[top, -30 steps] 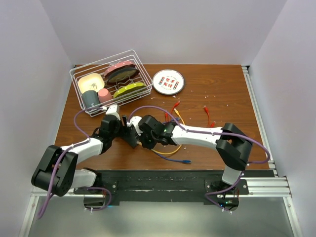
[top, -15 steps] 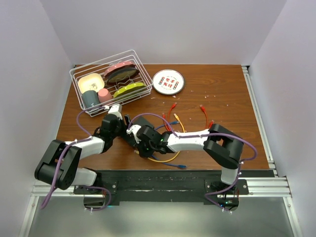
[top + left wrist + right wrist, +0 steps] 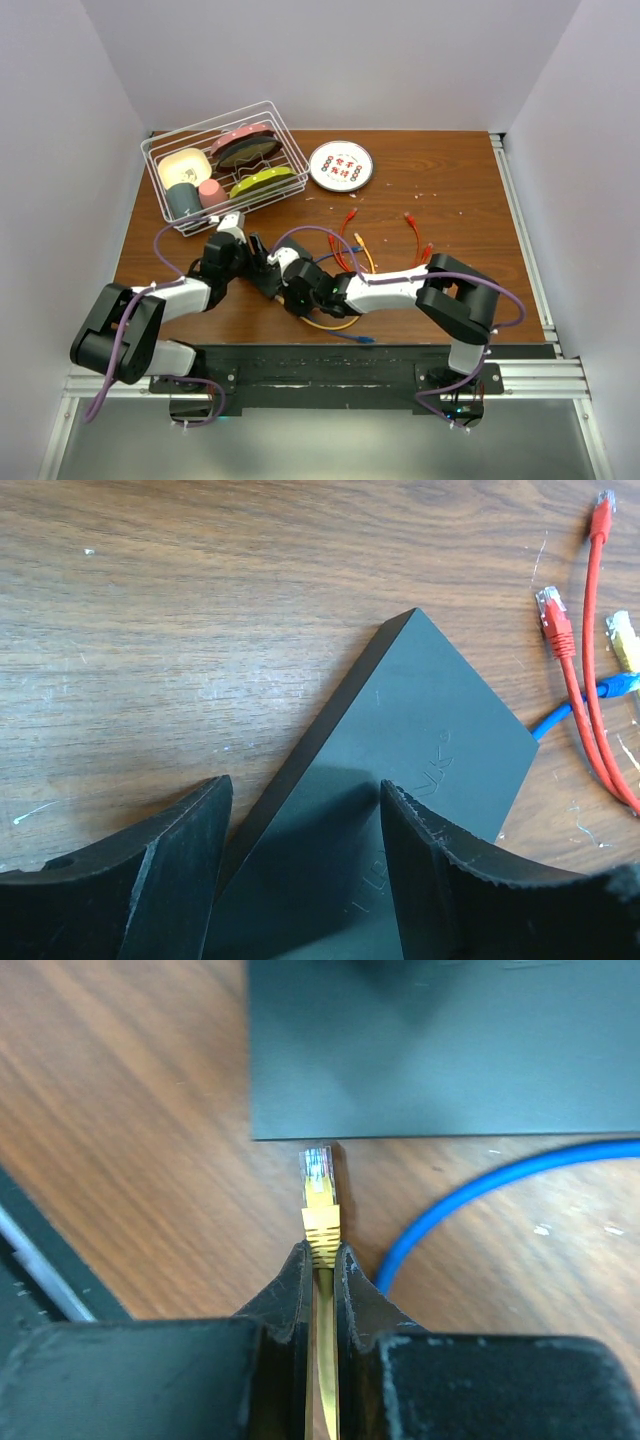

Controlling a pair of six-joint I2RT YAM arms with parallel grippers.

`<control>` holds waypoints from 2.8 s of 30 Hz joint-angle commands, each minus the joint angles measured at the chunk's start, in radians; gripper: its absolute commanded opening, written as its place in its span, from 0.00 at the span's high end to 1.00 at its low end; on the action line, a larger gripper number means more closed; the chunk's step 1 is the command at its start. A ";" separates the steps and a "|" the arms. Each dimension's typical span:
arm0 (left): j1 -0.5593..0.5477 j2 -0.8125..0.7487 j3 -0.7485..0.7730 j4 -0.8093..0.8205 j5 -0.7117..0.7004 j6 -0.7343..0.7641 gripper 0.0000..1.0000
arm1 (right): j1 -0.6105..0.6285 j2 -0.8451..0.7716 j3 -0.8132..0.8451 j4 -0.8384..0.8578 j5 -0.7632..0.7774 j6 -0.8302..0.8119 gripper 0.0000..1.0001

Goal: Insert the plug into the switch port

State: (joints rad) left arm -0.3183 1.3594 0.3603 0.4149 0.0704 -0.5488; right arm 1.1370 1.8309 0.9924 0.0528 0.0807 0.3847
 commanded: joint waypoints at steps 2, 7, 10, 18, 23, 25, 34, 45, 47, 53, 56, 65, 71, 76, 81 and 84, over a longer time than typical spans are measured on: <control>0.013 -0.006 0.005 0.032 0.011 -0.014 0.35 | -0.019 0.028 -0.026 -0.183 0.085 -0.078 1.00; 0.015 0.029 0.055 -0.007 0.000 0.010 0.32 | -0.028 0.096 0.074 -0.264 -0.054 -0.145 1.00; 0.015 0.049 0.085 -0.021 0.006 0.026 0.32 | -0.039 0.088 0.077 -0.219 -0.160 -0.113 1.00; 0.015 0.073 0.089 -0.015 0.028 0.032 0.32 | -0.040 0.027 -0.017 -0.168 -0.116 -0.035 1.00; 0.018 0.087 0.094 -0.010 0.035 0.029 0.32 | -0.042 0.019 -0.012 -0.211 -0.105 -0.053 1.00; 0.018 0.096 0.100 -0.010 0.048 0.032 0.32 | -0.045 0.013 -0.020 -0.214 -0.120 -0.058 1.00; 0.021 0.092 0.106 -0.022 0.058 0.038 0.32 | -0.101 -0.013 -0.087 -0.186 -0.148 0.023 1.00; 0.045 0.106 0.117 -0.028 0.140 0.027 0.32 | -0.095 -0.047 -0.077 -0.122 -0.082 -0.018 1.00; 0.061 0.113 0.126 -0.034 0.163 0.026 0.34 | -0.089 -0.035 -0.080 -0.099 -0.058 -0.024 1.00; 0.078 0.129 0.137 -0.067 0.200 0.026 0.37 | -0.074 -0.036 -0.095 -0.033 0.011 -0.026 1.00; 0.084 0.130 0.134 -0.070 0.210 0.026 0.38 | -0.069 -0.025 -0.083 -0.033 0.060 -0.024 1.00; 0.085 0.142 0.118 -0.048 0.259 0.018 0.39 | -0.065 0.001 -0.066 -0.011 0.094 -0.023 1.00; 0.085 0.156 0.114 -0.031 0.278 -0.003 0.40 | -0.042 0.001 -0.054 0.004 0.091 -0.032 1.00; 0.085 0.167 0.115 -0.031 0.282 -0.008 0.41 | -0.023 -0.001 -0.051 0.010 0.090 -0.032 1.00; 0.085 0.168 0.109 -0.028 0.281 -0.014 0.42 | -0.010 -0.005 -0.054 0.027 0.088 -0.036 1.00; 0.085 0.167 0.108 -0.031 0.279 -0.014 0.42 | -0.006 -0.002 -0.051 0.030 0.082 -0.038 1.00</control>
State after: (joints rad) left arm -0.2356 1.5078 0.4763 0.4057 0.3248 -0.5407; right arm 1.1152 1.7966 0.9367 0.1024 0.1661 0.3561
